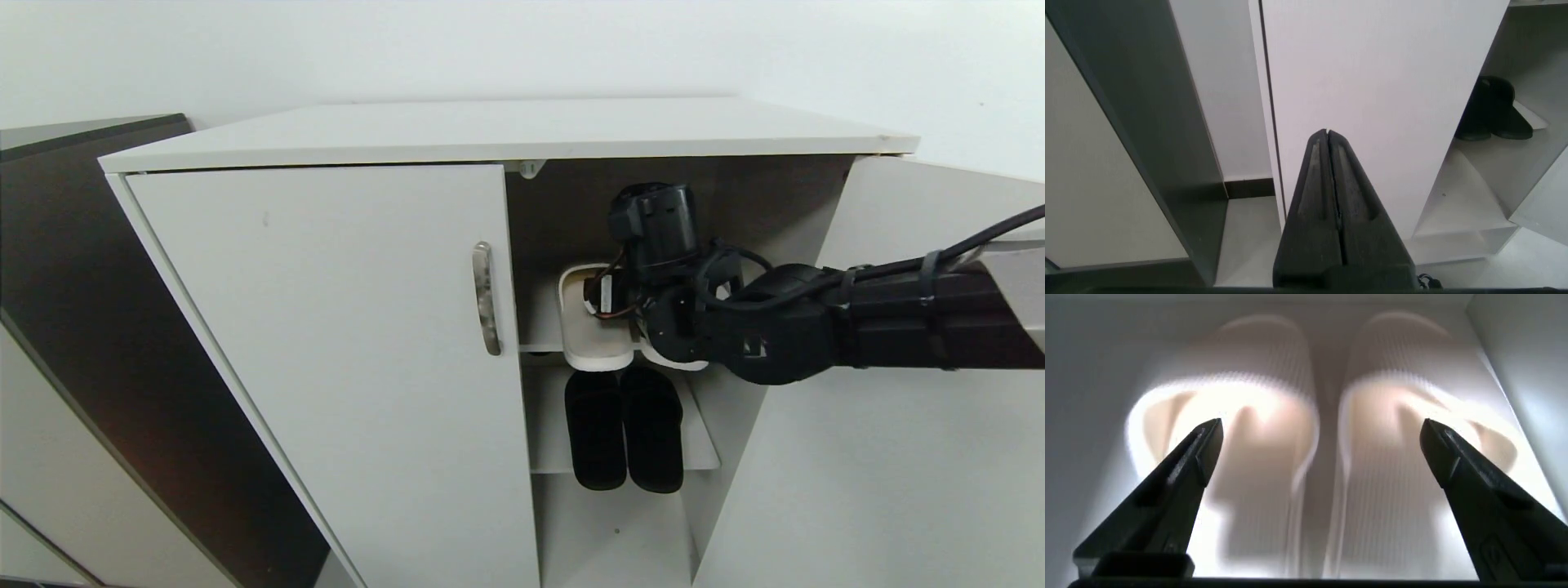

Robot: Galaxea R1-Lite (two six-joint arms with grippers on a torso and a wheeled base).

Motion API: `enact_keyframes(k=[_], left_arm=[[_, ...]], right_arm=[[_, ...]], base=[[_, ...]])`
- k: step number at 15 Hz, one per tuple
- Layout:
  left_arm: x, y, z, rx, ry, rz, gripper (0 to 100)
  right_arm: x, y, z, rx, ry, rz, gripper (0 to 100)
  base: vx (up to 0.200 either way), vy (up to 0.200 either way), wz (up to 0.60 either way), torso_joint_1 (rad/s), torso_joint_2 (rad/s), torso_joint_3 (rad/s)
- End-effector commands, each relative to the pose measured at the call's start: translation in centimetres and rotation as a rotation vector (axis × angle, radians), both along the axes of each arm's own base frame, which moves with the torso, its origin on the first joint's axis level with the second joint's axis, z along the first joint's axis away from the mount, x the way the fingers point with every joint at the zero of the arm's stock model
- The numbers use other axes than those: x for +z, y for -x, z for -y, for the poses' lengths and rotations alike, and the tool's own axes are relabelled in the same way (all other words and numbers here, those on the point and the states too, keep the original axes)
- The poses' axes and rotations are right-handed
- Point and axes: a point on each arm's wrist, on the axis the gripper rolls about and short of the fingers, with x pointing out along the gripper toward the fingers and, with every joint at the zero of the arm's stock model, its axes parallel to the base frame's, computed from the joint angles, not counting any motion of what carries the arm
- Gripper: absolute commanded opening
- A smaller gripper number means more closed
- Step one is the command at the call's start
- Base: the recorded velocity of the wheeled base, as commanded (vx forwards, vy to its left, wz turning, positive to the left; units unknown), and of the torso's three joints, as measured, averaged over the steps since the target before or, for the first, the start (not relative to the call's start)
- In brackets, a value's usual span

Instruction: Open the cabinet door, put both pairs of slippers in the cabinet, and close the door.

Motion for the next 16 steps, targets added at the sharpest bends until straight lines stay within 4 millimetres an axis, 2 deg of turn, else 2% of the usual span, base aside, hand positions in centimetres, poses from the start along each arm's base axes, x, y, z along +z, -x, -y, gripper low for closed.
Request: enact_keyframes(k=[1, 2, 5, 8, 10, 14, 16], left_arm=[[0.0, 0.0, 0.0, 0.001, 0.0, 0.0, 0], [0.0, 0.0, 0.0, -0.001, 0.0, 0.0, 0], [0.0, 0.0, 0.0, -0.001, 0.003, 0.0, 0], [0.0, 0.0, 0.0, -0.001, 0.003, 0.0, 0], [0.0, 0.0, 0.0, -0.001, 0.003, 0.0, 0], [0.0, 0.0, 0.0, -0.001, 0.003, 0.0, 0], [0.0, 0.0, 0.0, -0.001, 0.003, 0.0, 0]], right_arm=[[2.1, 4.2, 0.6, 0.039, -0.013, 0.02, 100], [2.0, 5.6, 0.7, 0.056, -0.006, 0.014, 0], [1.8, 9.0, 1.5, 0.115, -0.021, 0.033, 0], [0.3, 11.9, 3.8, 0.151, -0.033, 0.037, 0], [-0.7, 12.3, 4.4, 0.165, -0.048, 0.054, 0], [-1.1, 12.2, 4.7, 0.169, -0.036, 0.053, 0], [-1.4, 12.2, 4.7, 0.183, -0.033, 0.045, 0]], base=[[0.0, 0.0, 0.0, 0.0, 0.0, 0.0], [0.0, 0.0, 0.0, 0.0, 0.0, 0.0], [0.0, 0.0, 0.0, 0.0, 0.0, 0.0], [0.0, 0.0, 0.0, 0.0, 0.0, 0.0], [0.0, 0.0, 0.0, 0.0, 0.0, 0.0], [0.0, 0.0, 0.0, 0.0, 0.0, 0.0], [-0.2, 0.0, 0.0, 0.0, 0.0, 0.005]])
